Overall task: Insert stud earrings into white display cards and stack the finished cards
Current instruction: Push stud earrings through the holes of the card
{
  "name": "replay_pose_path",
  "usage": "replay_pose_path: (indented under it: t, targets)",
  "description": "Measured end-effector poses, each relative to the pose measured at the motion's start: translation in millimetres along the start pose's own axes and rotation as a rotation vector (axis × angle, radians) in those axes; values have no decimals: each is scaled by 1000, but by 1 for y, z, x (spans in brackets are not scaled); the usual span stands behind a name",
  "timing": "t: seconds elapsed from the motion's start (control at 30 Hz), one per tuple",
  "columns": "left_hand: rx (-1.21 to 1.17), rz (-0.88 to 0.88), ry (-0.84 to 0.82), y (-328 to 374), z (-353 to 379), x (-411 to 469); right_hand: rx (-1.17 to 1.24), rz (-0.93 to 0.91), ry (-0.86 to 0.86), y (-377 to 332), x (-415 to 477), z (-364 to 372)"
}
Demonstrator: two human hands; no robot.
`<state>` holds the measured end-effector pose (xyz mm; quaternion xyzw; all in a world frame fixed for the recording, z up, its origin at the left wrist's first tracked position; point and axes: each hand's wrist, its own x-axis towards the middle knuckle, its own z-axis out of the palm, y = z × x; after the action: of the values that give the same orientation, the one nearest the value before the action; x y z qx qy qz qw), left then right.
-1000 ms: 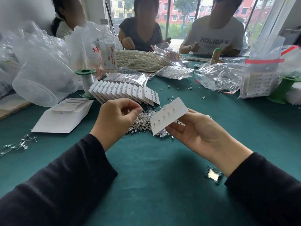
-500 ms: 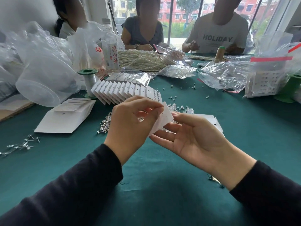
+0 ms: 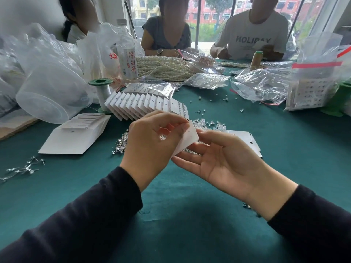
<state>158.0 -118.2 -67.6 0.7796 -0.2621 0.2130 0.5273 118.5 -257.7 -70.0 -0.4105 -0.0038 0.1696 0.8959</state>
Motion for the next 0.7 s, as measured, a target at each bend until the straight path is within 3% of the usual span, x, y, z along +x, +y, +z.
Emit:
replay_pose_path:
  t: [0.2, 0.37, 0.47, 0.53, 0.6, 0.63, 0.7]
  targets:
    - [15, 7, -46, 0, 1, -2, 25, 4, 12, 0, 0, -1]
    - [124, 169, -222, 1, -1, -5, 100, -46, 68, 0, 2, -2]
    - [230, 267, -142, -2, 2, -2, 36, -50, 57, -3, 1, -2]
    - [165, 210, -54, -2, 0, 0, -46, -80, 48, -8, 0, -3]
    - [56, 69, 37, -2, -3, 2, -239, -205, 162, -14, 0, -5]
    - [14, -3, 76, -3, -5, 3, -466, -313, 277, -16, 0, -10]
    - [-74, -146, 138, -5, -7, 7, -1185, -543, 521, -20, 2, -23]
